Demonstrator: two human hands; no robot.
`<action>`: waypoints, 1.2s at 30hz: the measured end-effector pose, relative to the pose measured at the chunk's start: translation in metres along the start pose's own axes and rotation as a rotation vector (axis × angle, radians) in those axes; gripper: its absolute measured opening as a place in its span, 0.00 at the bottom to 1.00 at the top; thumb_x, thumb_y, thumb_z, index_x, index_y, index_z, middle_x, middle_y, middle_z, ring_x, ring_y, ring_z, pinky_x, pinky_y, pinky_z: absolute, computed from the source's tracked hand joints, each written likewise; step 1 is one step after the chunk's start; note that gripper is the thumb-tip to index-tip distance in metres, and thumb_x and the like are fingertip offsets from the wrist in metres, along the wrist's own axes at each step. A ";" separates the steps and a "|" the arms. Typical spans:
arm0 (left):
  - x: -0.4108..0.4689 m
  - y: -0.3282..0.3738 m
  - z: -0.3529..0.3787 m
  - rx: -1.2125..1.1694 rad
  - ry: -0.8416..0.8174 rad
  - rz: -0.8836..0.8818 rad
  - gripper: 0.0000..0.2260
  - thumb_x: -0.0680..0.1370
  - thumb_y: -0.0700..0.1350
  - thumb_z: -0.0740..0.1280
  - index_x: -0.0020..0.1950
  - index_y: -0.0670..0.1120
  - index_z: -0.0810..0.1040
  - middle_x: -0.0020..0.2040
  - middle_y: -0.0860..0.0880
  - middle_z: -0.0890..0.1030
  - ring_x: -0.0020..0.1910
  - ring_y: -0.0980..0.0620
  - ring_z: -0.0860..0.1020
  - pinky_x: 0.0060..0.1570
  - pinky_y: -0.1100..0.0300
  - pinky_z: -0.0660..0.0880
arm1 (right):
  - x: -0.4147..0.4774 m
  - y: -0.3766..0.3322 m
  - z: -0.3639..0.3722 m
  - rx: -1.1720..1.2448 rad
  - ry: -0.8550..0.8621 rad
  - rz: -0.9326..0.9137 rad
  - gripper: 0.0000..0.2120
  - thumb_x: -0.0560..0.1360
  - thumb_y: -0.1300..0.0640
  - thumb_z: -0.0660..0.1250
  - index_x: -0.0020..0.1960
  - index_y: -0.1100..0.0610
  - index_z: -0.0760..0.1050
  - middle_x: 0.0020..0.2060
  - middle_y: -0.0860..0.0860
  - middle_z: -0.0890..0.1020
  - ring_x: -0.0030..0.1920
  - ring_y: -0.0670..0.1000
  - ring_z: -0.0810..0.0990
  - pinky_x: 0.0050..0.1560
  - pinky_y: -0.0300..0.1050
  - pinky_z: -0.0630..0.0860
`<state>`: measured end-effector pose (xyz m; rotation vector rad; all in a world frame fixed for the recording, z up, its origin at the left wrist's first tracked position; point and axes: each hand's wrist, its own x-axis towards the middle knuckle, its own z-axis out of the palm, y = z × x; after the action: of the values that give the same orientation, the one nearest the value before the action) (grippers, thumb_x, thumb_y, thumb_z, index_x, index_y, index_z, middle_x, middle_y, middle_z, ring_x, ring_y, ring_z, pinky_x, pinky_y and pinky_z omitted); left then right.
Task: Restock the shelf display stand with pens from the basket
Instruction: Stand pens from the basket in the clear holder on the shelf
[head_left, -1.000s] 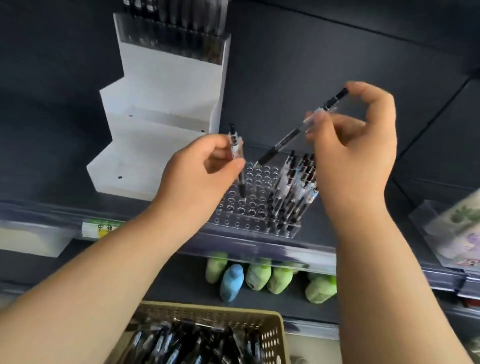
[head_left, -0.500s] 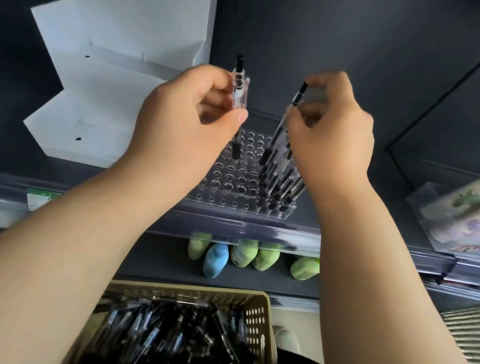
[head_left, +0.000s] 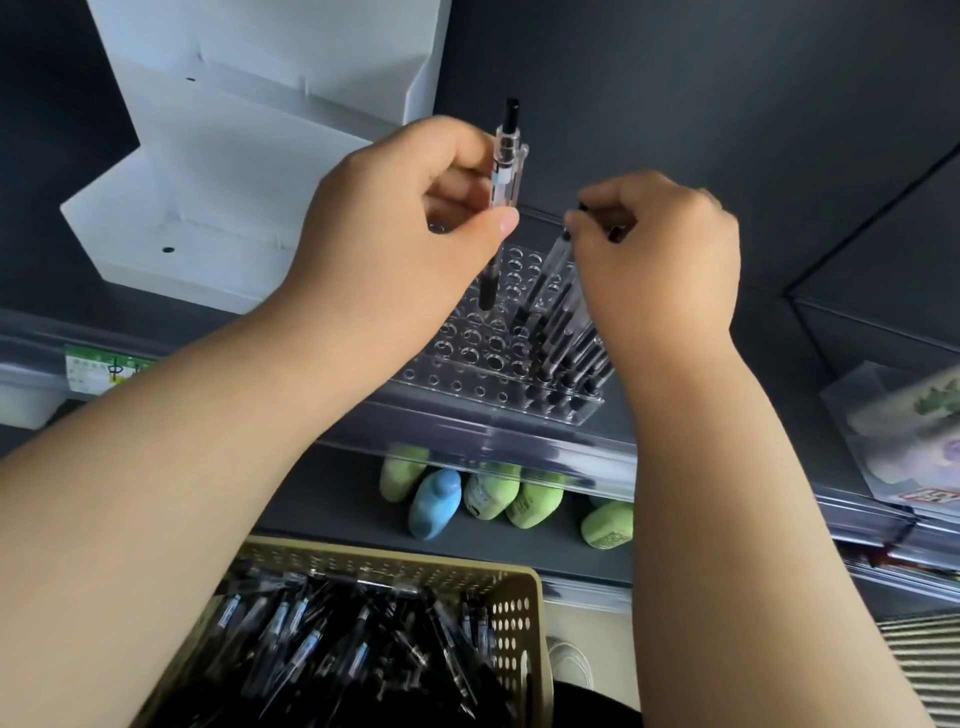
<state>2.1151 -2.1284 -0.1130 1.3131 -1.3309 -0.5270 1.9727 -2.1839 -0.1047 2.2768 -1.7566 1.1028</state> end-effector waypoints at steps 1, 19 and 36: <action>0.000 0.000 0.001 -0.002 -0.003 0.002 0.13 0.70 0.47 0.69 0.53 0.48 0.79 0.45 0.53 0.83 0.45 0.54 0.81 0.53 0.51 0.78 | 0.000 0.001 0.000 -0.030 0.010 -0.011 0.09 0.74 0.53 0.66 0.51 0.51 0.81 0.43 0.49 0.84 0.52 0.56 0.76 0.52 0.51 0.73; 0.010 -0.016 0.032 0.032 -0.052 0.014 0.12 0.73 0.42 0.71 0.56 0.47 0.79 0.45 0.52 0.82 0.45 0.55 0.81 0.51 0.57 0.77 | 0.000 -0.001 -0.009 -0.181 -0.033 -0.051 0.13 0.76 0.53 0.61 0.56 0.44 0.80 0.51 0.51 0.79 0.55 0.58 0.71 0.48 0.46 0.64; 0.016 -0.027 0.053 0.343 -0.157 -0.055 0.06 0.73 0.48 0.71 0.49 0.51 0.78 0.36 0.58 0.75 0.31 0.66 0.70 0.33 0.84 0.62 | 0.006 0.010 -0.012 -0.038 -0.088 0.032 0.17 0.72 0.52 0.57 0.52 0.44 0.81 0.47 0.50 0.82 0.56 0.57 0.74 0.60 0.47 0.68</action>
<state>2.0827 -2.1700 -0.1447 1.6184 -1.5685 -0.4598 1.9581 -2.1869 -0.0960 2.3168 -1.8346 0.9800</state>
